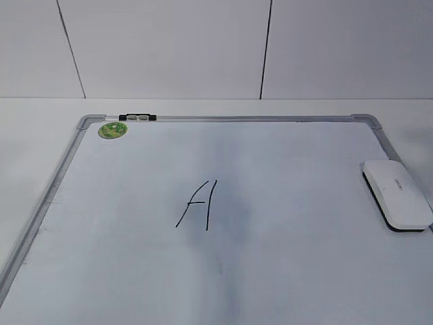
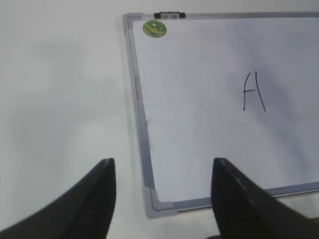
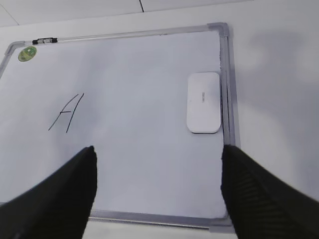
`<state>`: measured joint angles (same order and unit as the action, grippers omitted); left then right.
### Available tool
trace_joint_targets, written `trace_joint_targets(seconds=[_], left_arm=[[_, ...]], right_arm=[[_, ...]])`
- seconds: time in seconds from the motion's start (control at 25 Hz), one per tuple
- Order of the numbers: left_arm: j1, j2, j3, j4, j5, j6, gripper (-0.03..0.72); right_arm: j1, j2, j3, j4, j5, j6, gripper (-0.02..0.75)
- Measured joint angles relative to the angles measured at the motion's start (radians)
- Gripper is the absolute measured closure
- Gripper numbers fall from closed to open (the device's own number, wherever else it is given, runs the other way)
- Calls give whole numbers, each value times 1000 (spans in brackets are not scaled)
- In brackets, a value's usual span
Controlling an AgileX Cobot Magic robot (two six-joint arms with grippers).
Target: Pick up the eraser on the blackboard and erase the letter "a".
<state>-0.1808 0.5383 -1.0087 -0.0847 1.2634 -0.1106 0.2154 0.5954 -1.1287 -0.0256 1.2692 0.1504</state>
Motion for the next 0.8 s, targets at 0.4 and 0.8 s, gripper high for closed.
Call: trace_joint_targets(seconds=[0.4, 0.8], left_arm=[[0, -152, 234, -35, -28, 0, 233], [0, -337, 399, -40, -63, 38, 233]], right_arm=[[0, -206, 262, 1, 2, 0, 144], [0, -453, 538, -42, 3, 0, 145]])
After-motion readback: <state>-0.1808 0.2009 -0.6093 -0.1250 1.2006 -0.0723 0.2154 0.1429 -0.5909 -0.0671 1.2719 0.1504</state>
